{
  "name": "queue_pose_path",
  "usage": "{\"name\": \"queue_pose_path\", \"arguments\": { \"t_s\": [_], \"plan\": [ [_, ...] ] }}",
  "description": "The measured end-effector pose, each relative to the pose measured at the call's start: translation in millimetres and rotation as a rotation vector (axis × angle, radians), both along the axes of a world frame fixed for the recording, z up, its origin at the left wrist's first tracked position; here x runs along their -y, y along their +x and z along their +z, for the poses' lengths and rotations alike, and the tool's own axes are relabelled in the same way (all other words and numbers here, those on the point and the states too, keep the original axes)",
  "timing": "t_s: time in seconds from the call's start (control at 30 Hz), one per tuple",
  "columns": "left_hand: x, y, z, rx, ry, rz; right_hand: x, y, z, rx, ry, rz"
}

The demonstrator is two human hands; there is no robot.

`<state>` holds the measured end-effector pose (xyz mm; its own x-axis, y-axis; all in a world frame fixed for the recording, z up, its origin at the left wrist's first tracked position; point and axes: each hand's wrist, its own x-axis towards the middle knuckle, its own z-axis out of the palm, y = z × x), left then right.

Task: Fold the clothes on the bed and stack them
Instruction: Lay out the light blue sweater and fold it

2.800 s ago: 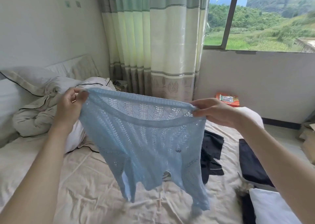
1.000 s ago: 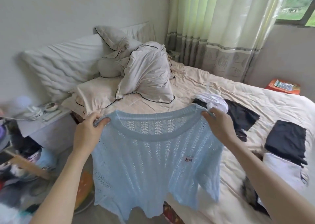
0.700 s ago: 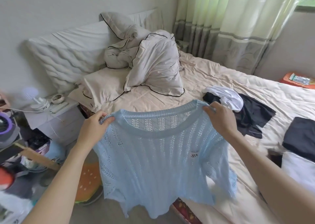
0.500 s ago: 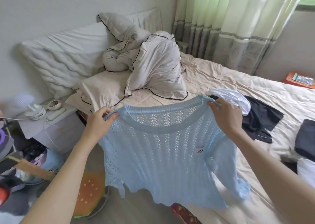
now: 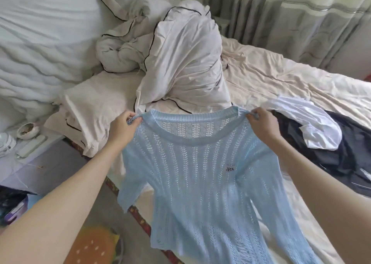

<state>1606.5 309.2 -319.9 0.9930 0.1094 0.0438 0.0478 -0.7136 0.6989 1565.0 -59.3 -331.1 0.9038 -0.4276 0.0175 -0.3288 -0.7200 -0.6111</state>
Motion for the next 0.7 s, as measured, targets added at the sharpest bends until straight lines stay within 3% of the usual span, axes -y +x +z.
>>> {"name": "queue_pose_path", "arguments": {
  "t_s": [0.27, 0.53, 0.7],
  "plan": [
    [41, 152, -141, -0.14, 0.105, 0.002, 23, 137, -147, -0.129, 0.176, -0.159],
    [70, 248, -239, 0.067, 0.188, 0.007, 42, 241, -234, -0.111, 0.203, -0.272],
    [78, 278, -310, 0.062, 0.279, -0.026, 48, 260, -305, -0.117, 0.11, -0.293]
  ]
}}
